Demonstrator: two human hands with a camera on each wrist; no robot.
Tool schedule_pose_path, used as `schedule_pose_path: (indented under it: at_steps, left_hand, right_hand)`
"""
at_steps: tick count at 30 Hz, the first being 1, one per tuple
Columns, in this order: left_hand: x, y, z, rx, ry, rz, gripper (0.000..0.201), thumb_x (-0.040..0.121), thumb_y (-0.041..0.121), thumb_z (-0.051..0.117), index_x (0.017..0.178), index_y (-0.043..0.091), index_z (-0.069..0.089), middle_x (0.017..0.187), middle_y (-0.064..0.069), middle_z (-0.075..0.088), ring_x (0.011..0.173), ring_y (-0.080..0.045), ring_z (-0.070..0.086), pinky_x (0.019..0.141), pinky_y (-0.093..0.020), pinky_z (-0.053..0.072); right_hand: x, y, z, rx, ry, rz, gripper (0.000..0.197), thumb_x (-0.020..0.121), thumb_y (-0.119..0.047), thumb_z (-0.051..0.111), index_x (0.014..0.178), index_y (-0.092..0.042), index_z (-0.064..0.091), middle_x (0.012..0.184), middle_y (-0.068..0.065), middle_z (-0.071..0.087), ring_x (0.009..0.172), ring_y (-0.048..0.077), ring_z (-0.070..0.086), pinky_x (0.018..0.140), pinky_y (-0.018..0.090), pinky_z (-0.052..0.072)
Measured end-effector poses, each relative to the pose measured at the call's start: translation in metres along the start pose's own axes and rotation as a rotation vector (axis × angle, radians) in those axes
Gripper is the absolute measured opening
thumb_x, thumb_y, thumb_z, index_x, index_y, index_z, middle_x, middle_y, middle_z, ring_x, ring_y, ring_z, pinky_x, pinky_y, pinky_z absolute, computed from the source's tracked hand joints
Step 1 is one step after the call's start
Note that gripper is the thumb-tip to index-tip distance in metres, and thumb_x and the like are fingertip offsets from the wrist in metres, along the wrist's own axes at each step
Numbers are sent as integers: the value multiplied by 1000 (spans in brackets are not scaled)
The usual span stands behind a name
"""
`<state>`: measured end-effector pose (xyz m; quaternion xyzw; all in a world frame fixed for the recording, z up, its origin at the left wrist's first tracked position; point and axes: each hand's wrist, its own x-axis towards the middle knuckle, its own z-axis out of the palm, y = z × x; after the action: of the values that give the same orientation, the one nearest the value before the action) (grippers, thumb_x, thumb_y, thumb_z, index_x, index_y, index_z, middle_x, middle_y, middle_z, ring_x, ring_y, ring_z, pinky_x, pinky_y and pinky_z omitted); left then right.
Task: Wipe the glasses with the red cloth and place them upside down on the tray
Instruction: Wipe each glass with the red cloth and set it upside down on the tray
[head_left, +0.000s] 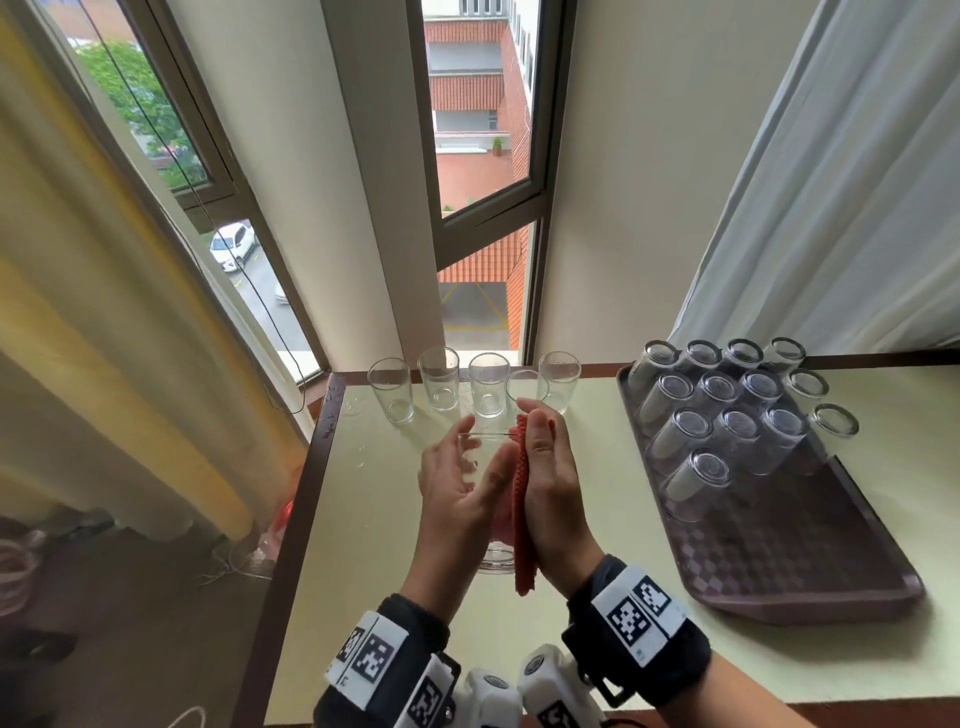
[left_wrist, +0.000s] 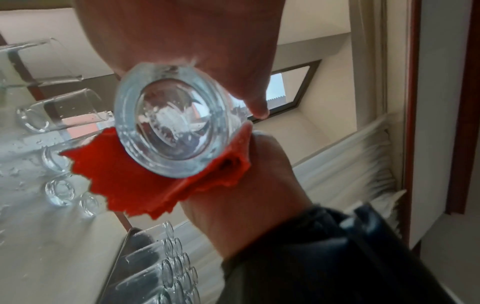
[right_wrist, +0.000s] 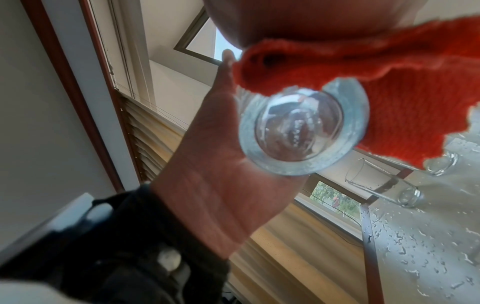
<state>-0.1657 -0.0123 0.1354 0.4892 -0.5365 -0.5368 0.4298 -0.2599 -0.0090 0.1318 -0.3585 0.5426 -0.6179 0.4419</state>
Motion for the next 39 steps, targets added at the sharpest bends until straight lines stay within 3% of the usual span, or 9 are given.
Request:
schedule_pose_path:
  at_steps: [5,9,14,19,21,25,29,31,39]
  left_hand:
    - [6,-5,-12,-10,-17,-36,95,60,71,67,143,34,40,120,0,62,93,1,64,71,-12,50]
    - [8,-2,-19,-95,34,-43,100,58,74,59,145,29,38,116,3,62,101,-14,66,79,-23,51]
    - [8,7,-24,-207,68,-8,76,69,53,69,136,38,37,123,-3,55,100,-18,69,84,-30,58]
    - [0,7,-31,-120,-55,-17,65,56,56,71,118,57,54,125,-3,54,107,-23,67,90,-48,58]
    - [-2,9,-34,-144,-123,-81,72,52,61,70,121,46,57,129,-6,55,106,-21,68,88,-51,57]
    - [-5,20,-33,-402,-152,-346,110,29,75,83,122,23,55,118,-13,67,102,-31,72,68,-43,59]
    - [-8,25,-23,-458,-146,-430,68,62,58,78,112,15,62,109,-21,64,79,-32,70,52,-32,56]
    - [-10,26,-19,-521,-101,-415,52,70,46,70,108,11,61,97,-19,60,63,-25,64,44,-27,51]
    - [-18,37,-16,-100,33,83,37,71,50,71,93,26,54,86,1,66,61,-24,64,53,-38,55]
  right_hand:
    - [-2,6,-6,7,-9,89,53,86,-74,45,119,-33,55,102,9,68,86,28,69,80,50,57]
    - [-10,4,-15,410,-35,448,50,98,-49,42,121,-6,54,82,13,61,66,24,58,64,38,53]
    - [-10,5,-14,713,-59,710,61,98,-52,39,118,2,60,89,19,62,79,29,60,76,42,52]
    - [-5,-1,-24,668,0,583,49,90,-48,50,111,-5,62,86,18,64,73,29,60,71,39,51]
    - [-8,-7,-25,592,12,491,38,79,-43,61,98,-10,66,78,14,60,64,26,54,65,35,47]
    - [-22,-17,-22,197,2,154,17,94,-33,60,100,-17,64,77,11,54,60,27,51,54,35,45]
    - [-29,-25,-16,-407,22,-522,26,87,-37,62,104,-17,65,90,0,63,77,17,63,66,31,54]
    - [-25,-28,-16,-475,56,-659,20,89,-28,61,96,-11,68,89,1,64,78,18,64,66,34,54]
    - [-14,-40,-13,52,53,-45,21,96,-20,56,79,-13,66,70,10,62,61,28,54,60,41,47]
